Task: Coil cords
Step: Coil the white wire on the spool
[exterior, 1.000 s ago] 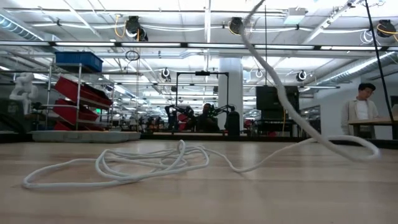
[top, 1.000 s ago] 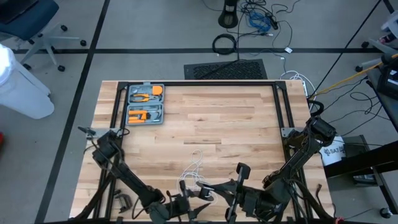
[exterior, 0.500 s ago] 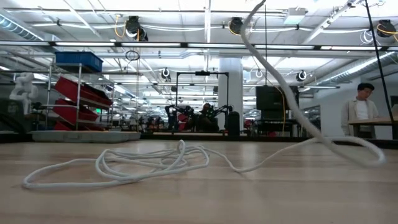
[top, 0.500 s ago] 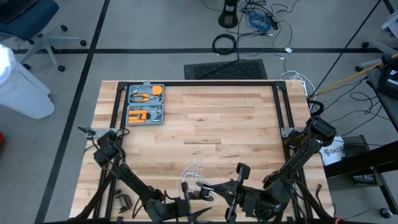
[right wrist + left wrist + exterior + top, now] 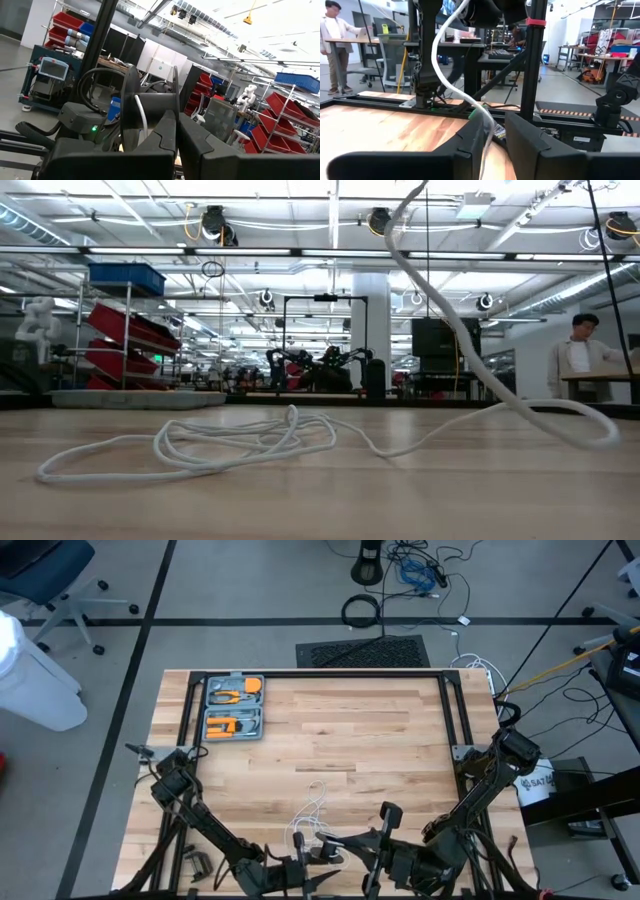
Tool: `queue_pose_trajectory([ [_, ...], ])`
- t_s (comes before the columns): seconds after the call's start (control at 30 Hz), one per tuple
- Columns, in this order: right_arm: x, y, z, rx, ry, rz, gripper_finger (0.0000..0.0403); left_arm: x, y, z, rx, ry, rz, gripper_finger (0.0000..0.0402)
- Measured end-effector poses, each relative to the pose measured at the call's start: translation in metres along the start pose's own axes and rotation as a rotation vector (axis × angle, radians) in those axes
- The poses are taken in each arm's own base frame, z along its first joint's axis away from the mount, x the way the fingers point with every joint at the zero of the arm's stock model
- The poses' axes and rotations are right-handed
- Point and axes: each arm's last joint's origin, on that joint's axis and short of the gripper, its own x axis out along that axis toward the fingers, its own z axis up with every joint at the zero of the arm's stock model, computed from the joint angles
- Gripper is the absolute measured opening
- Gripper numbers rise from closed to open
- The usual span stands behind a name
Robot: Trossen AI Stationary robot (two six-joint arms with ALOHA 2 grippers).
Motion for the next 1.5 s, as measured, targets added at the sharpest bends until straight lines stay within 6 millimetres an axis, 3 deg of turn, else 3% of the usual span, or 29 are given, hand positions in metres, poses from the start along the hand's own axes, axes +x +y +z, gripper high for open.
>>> queue_pose_trajectory([
  [0.87, 0.000, 0.000, 0.000, -0.006, 0.001, 0.001, 0.0000, -0.007, -0.006, 0.001, 0.024, 0.001, -0.021, 0.0067],
  [1.13, 0.000, 0.000, 0.000, -0.007, 0.001, 0.001, 0.0000, -0.007, -0.006, 0.001, 0.028, 0.001, -0.019, 0.0013],
  [1.27, 0.000, 0.000, 0.000, -0.006, 0.001, 0.002, 0.0000, -0.008, -0.006, 0.001, 0.028, 0.001, -0.018, 0.0008],
  [1.5, -0.005, 0.003, 0.002, -0.006, -0.003, 0.015, 0.0000, -0.022, -0.010, 0.010, 0.170, 0.034, 0.166, 0.0003],
])
